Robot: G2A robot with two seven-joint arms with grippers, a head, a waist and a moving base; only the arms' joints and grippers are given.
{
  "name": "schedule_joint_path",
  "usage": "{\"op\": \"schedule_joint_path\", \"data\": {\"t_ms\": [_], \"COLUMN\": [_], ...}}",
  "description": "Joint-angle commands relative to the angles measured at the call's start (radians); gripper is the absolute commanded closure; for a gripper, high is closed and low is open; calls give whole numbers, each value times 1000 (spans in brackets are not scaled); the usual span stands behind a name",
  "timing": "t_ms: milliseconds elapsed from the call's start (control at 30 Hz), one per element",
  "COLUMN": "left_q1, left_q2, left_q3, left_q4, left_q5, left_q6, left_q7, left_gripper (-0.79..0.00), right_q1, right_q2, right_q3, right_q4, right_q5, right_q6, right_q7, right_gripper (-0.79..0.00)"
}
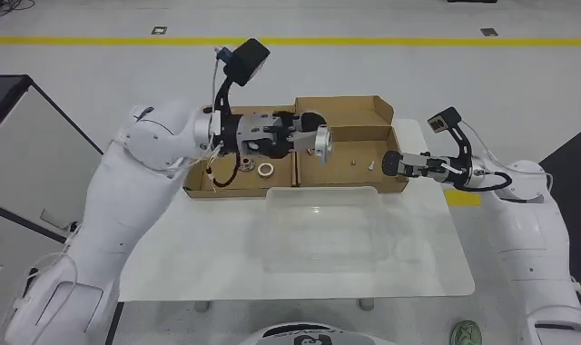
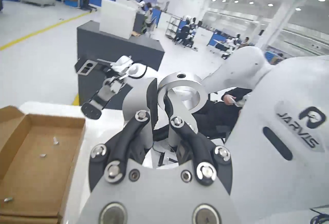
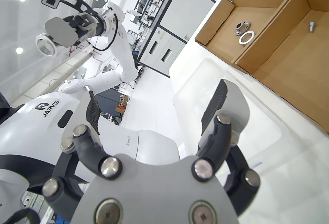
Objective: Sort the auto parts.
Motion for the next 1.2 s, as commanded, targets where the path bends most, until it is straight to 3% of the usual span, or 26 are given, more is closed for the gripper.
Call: {"op": "schedule_joint_path", "data": {"t_ms": [0,467,667,733,1033,1167], "left_q1": [-13,-42,-38,-48,-48,-7], "left_q2": [-3,-19,-23,-18,-18,-26], "left_q3": [6,61,60,52,52,38], "left_q4": [12,-40,-20,5,5,-33], "left_q5": [-75,-489,-535,-466,-466,-517], "left_q6": [-39,-171,-178,-146,-146,-174], "left_q7": [-18,51,57,25,25,105], "left_gripper": [0,0,0,0,0,0], "right_q1": [0,0,0,0,0,0], "right_q2": [0,0,0,0,0,0], "right_q3": [0,0,0,0,0,0], "right_q4": [0,0,0,0,0,0], "right_q5": [0,0,0,0,0,0], "right_q6": [0,0,0,0,0,0], "right_q7": [0,0,0,0,0,0], "right_gripper": [-785,-785,-785,-785,-785,-785]}}
